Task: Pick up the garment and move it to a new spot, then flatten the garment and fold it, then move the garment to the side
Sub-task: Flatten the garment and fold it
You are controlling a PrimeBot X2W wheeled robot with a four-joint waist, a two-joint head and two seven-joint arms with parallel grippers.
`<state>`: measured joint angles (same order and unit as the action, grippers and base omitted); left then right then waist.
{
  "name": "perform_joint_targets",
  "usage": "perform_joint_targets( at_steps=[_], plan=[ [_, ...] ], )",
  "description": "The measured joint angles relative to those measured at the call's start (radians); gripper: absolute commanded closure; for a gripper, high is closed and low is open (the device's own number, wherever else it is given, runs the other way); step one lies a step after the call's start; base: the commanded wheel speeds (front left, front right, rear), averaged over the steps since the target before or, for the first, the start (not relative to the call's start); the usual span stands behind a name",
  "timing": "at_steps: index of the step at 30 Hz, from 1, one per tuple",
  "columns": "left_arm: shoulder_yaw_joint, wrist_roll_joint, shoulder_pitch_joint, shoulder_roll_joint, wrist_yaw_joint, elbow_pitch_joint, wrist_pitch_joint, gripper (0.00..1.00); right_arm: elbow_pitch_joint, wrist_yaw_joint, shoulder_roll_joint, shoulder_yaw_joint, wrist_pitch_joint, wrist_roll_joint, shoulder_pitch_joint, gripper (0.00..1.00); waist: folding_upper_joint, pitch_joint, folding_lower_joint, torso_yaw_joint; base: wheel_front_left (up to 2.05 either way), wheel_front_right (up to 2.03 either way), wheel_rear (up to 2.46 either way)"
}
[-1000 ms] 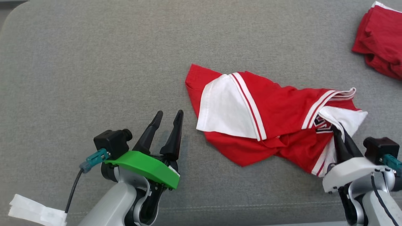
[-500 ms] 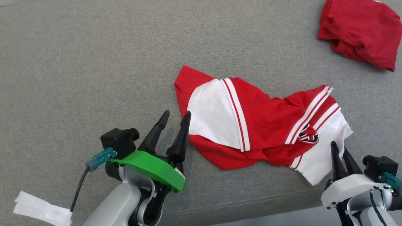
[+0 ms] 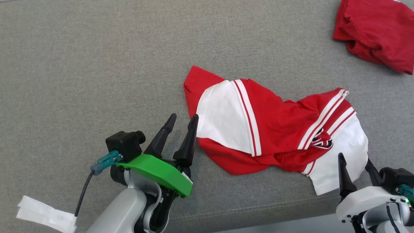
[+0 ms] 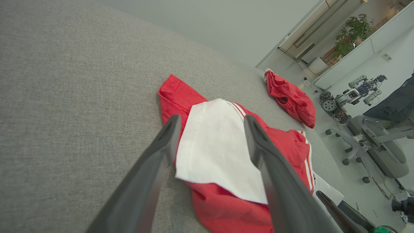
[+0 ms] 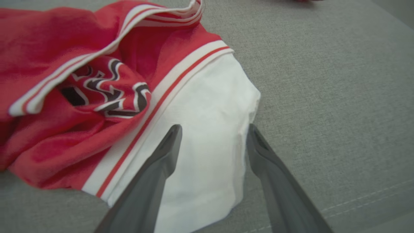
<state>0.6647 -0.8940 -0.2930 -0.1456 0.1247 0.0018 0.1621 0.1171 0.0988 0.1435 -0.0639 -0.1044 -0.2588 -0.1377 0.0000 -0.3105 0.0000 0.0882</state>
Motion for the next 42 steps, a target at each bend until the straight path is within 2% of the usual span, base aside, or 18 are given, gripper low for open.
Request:
perform_joint_targets(
  at_steps=[8, 14, 22, 33, 42],
  plan=[
    [0.010, 0.000, 0.005, 0.011, 0.000, 0.000, -0.019, 0.00, -0.013, 0.000, -0.034, -0.031, 0.018, -0.033, -0.040, 0.00, 0.0000, 0.008, 0.0000, -0.025, 0.00, 0.00, 0.00],
    [0.057, -0.002, 0.043, 0.007, 0.000, 0.002, -0.076, 0.00, -0.021, 0.000, -0.031, -0.023, 0.018, -0.033, -0.048, 0.00, 0.0000, 0.004, 0.0000, -0.039, 0.00, 0.00, 0.00],
    [0.076, -0.071, 0.113, 0.013, 0.000, 0.022, -0.128, 0.00, -0.035, 0.000, -0.018, -0.022, 0.019, -0.031, -0.050, 0.00, 0.0000, -0.008, 0.0000, -0.049, 0.00, 0.00, 0.00],
    [0.040, -0.088, 0.095, 0.031, 0.000, 0.023, -0.126, 0.00, -0.059, 0.000, -0.018, -0.038, 0.022, -0.029, -0.043, 0.00, 0.0000, -0.036, 0.0000, -0.040, 0.00, 0.00, 0.00],
    [0.046, -0.088, 0.056, 0.036, -0.011, 0.046, -0.133, 0.00, -0.062, 0.000, -0.021, -0.034, 0.027, -0.029, -0.034, 0.00, 0.0000, -0.056, 0.0000, -0.020, 0.00, 0.00, 0.00]
  ],
)
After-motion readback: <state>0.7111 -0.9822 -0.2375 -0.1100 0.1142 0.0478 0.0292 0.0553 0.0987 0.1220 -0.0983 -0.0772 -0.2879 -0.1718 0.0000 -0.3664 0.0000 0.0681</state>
